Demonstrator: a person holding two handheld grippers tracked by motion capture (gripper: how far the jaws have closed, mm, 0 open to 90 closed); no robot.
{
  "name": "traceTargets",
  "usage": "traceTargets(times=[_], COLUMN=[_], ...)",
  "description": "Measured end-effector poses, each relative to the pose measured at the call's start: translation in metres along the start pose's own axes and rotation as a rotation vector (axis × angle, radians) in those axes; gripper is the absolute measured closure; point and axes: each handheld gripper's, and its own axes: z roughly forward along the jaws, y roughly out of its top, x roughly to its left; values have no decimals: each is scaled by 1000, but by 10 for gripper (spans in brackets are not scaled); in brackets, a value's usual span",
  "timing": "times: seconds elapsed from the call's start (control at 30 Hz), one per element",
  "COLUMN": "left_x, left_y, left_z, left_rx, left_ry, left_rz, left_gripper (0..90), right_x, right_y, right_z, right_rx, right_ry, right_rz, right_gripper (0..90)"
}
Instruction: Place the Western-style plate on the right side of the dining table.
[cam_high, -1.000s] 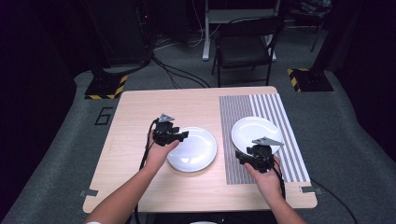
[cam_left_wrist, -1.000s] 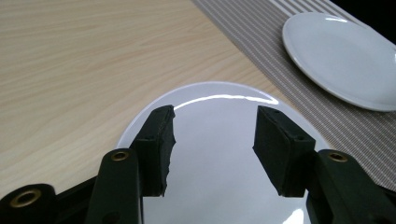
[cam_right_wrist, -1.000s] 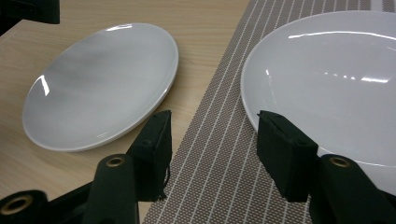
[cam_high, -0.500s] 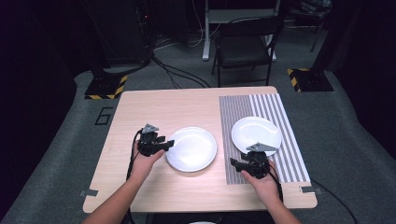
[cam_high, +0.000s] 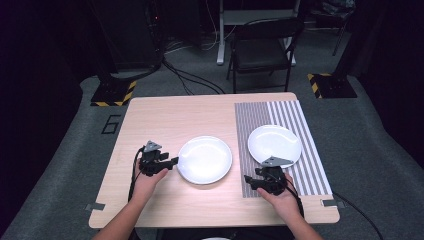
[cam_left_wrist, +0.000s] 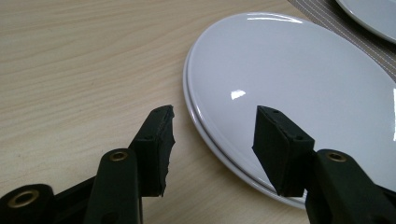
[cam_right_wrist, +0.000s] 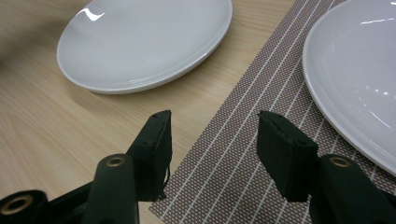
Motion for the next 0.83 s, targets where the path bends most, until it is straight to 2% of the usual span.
traceTargets(times=[0.07,0.17,0.3,0.43,0.6,0.7,0.83], left_x=[1,2,4,10,20,22,22], left_y=[-4,-10,-13,-19,-23,-24,-24], left_z=[1,4,3,5,4,4,6], left_rx=[13,40,28,45,43,50,55], left_ry=[-3,1,4,13,31,53,70], left_rz=[23,29,32,23,-10,-10,0], left_gripper=[480,485,484,484,474,457,438], right_x=[-1,-2,0,5,10,12,12], right_y=[-1,-2,-7,-10,-13,-15,-16], right_z=[2,8,16,24,32,36,40], right_rx=[-7,-13,-7,9,31,32,49], right_ry=[6,10,11,19,26,20,13], right_rz=[-3,-7,-20,-67,-116,-160,-180], right_gripper=[451,450,451,450,443,436,422])
